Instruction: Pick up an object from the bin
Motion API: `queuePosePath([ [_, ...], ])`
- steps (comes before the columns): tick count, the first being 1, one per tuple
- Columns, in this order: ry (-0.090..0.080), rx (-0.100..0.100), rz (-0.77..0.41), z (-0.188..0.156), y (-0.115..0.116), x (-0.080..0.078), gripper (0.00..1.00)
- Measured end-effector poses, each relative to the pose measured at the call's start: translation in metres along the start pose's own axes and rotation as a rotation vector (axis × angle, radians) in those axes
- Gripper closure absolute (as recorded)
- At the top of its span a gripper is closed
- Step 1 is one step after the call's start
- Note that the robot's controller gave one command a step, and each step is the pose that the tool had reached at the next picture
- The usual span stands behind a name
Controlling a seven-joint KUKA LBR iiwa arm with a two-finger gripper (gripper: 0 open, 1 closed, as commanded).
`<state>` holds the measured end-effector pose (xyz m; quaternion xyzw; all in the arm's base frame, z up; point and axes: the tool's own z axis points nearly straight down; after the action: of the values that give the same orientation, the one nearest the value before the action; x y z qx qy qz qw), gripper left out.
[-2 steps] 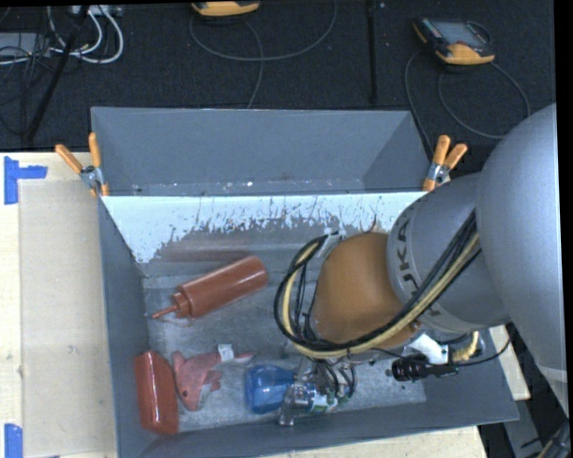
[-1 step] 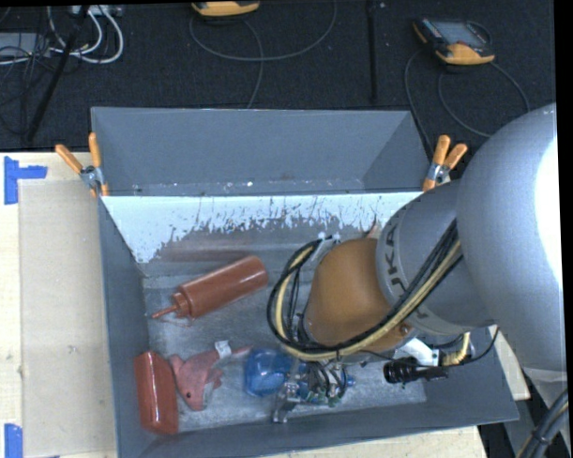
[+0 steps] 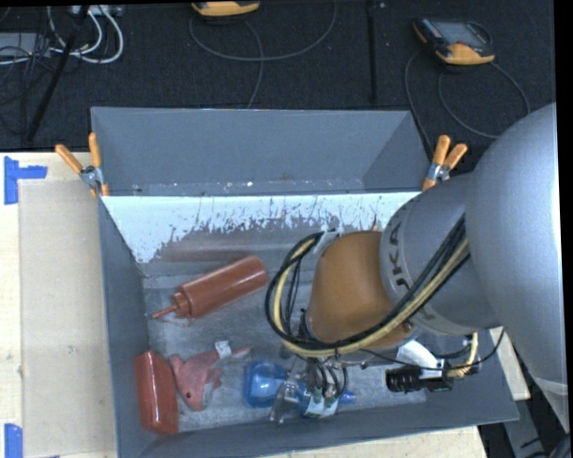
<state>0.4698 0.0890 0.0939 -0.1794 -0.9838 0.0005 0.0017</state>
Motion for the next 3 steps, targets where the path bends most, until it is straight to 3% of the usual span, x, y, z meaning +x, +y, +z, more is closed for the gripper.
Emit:
queuePosePath([
  [1, -0.001, 0.0, -0.08, 0.0123, -0.002, -0.0069, 0.0],
  [2, -0.001, -0.005, 0.204, 0.0187, 0.0054, -0.0067, 1.0],
  [3, -0.001, -0.005, 0.204, 0.0187, 0.0054, -0.0067, 1.0],
])
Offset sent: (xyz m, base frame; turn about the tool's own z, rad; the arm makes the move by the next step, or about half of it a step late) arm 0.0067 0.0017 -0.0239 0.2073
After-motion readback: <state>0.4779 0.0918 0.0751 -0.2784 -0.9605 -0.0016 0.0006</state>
